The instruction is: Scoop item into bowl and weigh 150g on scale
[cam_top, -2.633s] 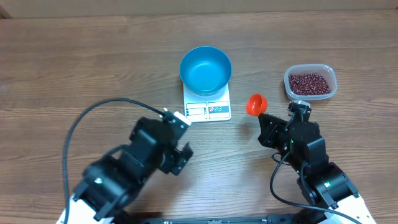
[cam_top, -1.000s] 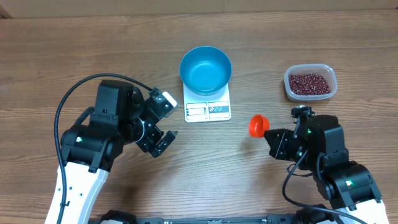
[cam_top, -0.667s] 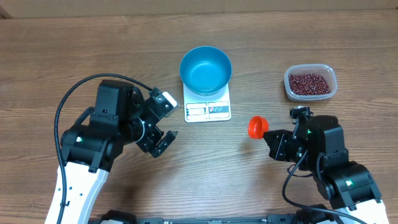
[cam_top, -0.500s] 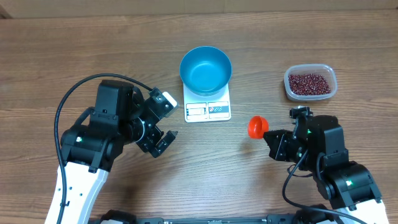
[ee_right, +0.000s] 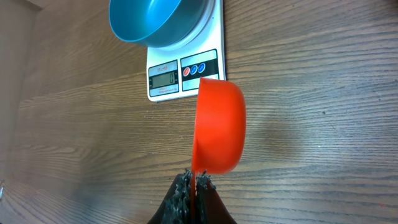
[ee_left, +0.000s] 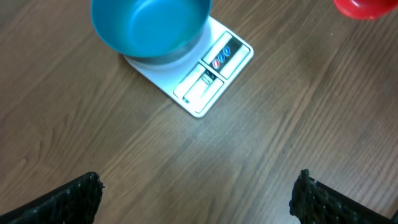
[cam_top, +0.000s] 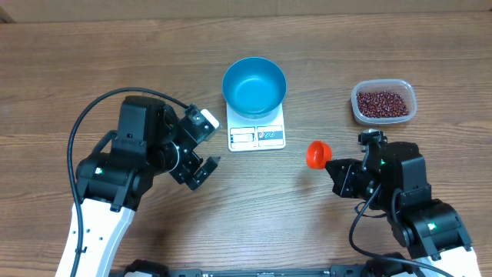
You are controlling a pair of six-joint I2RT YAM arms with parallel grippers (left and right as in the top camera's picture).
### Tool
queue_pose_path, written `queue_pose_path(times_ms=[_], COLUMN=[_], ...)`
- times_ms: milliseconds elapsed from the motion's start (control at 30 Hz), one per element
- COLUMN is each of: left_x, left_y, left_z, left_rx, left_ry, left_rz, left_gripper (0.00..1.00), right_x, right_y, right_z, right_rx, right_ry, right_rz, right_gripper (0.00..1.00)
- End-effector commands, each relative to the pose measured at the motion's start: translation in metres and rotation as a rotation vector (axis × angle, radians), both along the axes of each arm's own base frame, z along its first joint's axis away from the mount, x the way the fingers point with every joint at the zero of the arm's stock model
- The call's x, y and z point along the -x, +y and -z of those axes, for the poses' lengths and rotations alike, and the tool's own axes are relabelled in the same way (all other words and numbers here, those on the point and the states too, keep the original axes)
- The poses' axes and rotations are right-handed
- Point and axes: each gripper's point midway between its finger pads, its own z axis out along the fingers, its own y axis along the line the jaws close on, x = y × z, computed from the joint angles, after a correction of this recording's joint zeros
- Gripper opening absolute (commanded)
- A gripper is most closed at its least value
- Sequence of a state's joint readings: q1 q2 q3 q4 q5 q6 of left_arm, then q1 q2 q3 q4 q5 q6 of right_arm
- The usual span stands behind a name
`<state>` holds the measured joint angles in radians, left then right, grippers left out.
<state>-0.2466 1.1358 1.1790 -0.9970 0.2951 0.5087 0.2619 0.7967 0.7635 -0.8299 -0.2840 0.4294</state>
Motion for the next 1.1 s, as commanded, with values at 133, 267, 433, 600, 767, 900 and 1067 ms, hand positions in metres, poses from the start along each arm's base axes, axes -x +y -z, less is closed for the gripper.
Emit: queue_pose_path(times_ms=[133, 267, 433, 600, 767, 900, 1067], left_x=[-0.0082, -0.0076, -0.0077, -0.008, -0.0092, -0.0094, -0.0092], left_y=[0.0011, 0.0013, 0.0015, 0.0013, 0.001, 0.001, 0.001], left_z=[-0.0074, -0.0068, -0.0067, -0.007, -0.0079, -0.008, -0.0079], left_rx=[-0.01, -0.011, -0.012, -0.011, -0.005, -0.005, 0.0], left_ry=[-0.03, -0.026, -0.026, -0.027, -0.03, -0.031, -0.026], left_rz=[0.001, 0.001, 0.001, 0.0, -0.006, -0.006, -0.014], left_gripper=[1.0, 1.0, 1.0, 1.0, 1.0, 1.0, 1.0], right_x=[-0.009, -0.01, -0.0098, -0.0108, -0.0107, -0.0107, -0.0108], right_y=[0.0007, 0.0009, 0.0009, 0.0011, 0.0011, 0.0011, 0.0012], right_z=[-0.0229, -0.024, -0.0238, -0.025, -0.0249, -0.0248, -0.025], right_rx=[-0.014, -0.016, -0.016, -0.017, -0.017, -0.017, -0.017], right_ry=[-0.08, -0.086, -0.084, -0.091, -0.09, -0.09, -0.091], right_rz=[0.001, 0.001, 0.001, 0.001, 0.001, 0.001, 0.001], right_gripper=[0.04, 0.04, 0.04, 0.04, 0.04, 0.04, 0.04])
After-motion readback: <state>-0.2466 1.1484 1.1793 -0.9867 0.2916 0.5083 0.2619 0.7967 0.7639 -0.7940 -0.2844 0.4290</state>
